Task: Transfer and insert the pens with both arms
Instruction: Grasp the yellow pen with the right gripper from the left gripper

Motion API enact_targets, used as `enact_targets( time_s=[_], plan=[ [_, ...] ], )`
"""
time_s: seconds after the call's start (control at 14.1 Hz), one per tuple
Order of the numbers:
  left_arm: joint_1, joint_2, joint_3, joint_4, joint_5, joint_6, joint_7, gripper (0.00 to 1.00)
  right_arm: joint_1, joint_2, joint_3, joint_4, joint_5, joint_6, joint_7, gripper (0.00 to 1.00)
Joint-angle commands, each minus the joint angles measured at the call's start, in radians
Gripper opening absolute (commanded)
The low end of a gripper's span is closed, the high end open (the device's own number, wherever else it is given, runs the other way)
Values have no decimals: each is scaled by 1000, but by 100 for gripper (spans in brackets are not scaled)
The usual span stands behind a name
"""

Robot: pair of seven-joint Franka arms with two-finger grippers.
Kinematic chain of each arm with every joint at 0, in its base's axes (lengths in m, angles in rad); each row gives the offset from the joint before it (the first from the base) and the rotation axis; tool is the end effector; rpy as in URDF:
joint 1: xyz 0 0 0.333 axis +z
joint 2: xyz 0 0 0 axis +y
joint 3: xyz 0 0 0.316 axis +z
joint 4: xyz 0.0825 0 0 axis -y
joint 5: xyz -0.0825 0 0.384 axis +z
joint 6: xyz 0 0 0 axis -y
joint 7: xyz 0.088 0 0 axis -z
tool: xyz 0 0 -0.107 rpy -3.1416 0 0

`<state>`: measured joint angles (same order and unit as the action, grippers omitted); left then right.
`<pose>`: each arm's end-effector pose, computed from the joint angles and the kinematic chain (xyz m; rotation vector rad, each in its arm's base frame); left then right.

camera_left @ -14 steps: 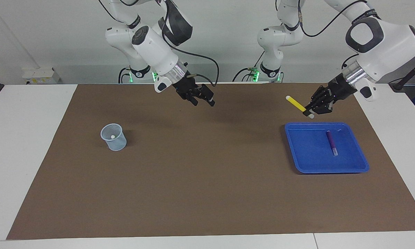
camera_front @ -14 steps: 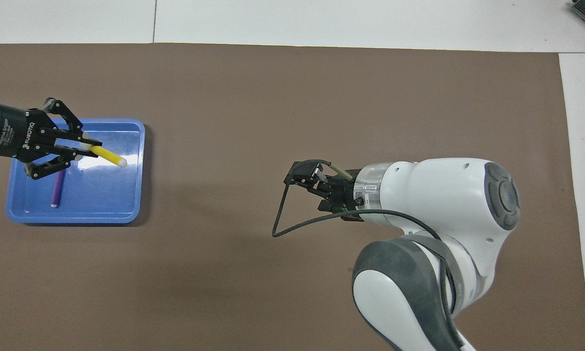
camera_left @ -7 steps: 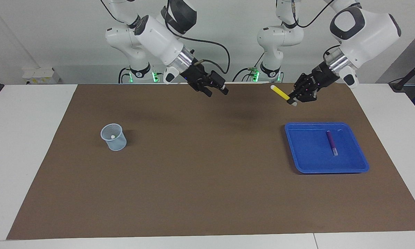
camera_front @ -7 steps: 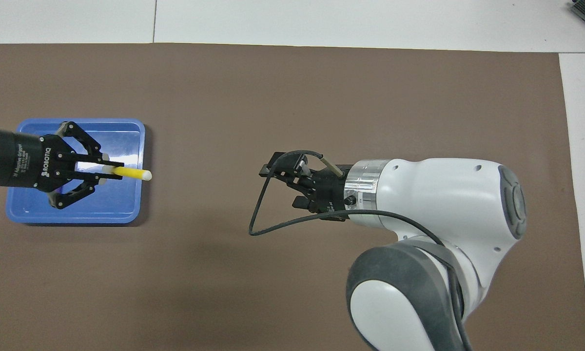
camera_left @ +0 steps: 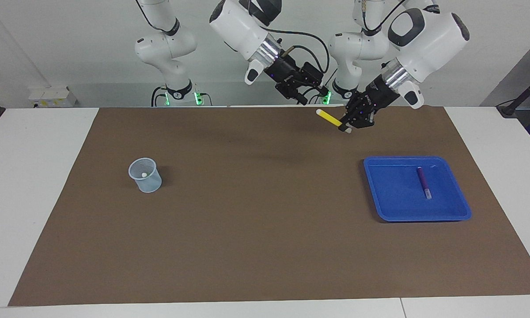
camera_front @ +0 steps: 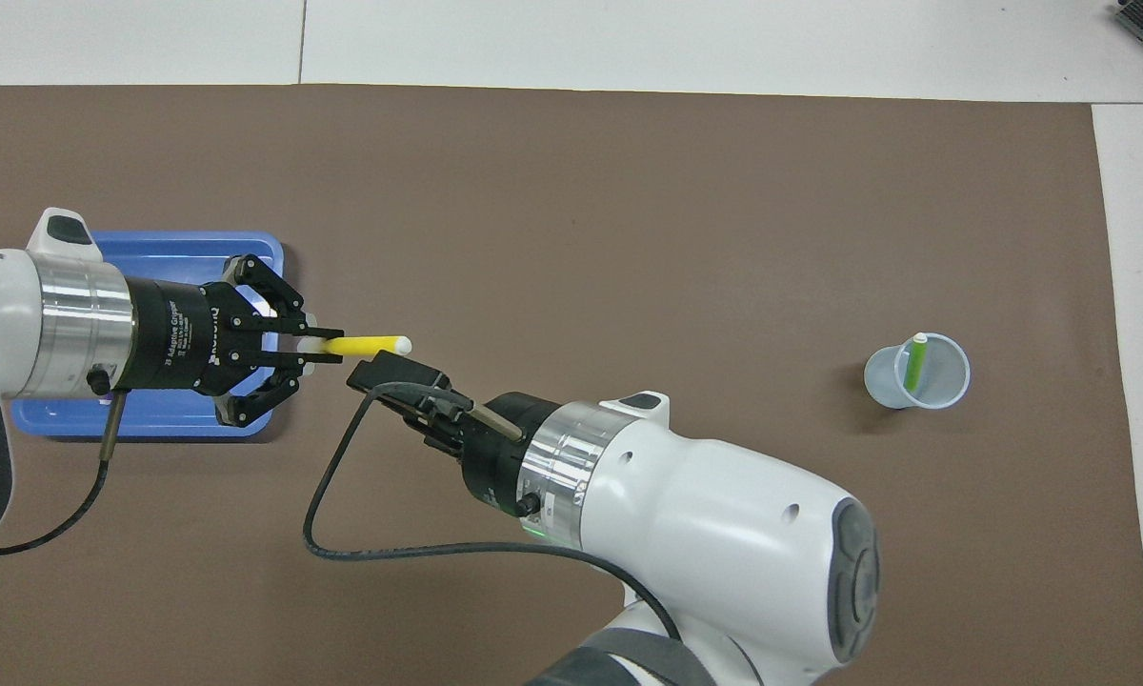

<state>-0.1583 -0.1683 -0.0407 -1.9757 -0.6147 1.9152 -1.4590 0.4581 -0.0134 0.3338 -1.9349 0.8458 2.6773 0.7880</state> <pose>0.5045 -0.1448 0.5639 1.9755 1.7356 -0.4848 0.4381 0.4124 0.5680 -2.0958 0.6690 -0.0517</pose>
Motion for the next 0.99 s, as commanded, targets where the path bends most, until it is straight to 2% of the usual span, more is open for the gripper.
enact_targets(
  time_s=[0.0, 0.21, 0.43, 0.64, 0.92],
  plan=[
    [-12, -59, 5, -57, -3, 25, -23, 0, -4, 24, 1, 30, 19, 13, -9, 100],
    [-12, -83, 2, -80, -2, 24, -23, 0, -6, 98, 1, 83, 15, 82, -30, 100],
    [-12, -91, -1, -81, -2, 24, -34, 0, 14, 127, 1, 106, 12, 107, -32, 78],
    [-12, -97, -10, -83, -2, 24, -38, 0, 30, 139, 1, 106, 12, 151, -30, 65],
    [-12, -100, -13, -89, 0, 24, -43, 0, 36, 139, 1, 103, 13, 151, -30, 64]
  ],
)
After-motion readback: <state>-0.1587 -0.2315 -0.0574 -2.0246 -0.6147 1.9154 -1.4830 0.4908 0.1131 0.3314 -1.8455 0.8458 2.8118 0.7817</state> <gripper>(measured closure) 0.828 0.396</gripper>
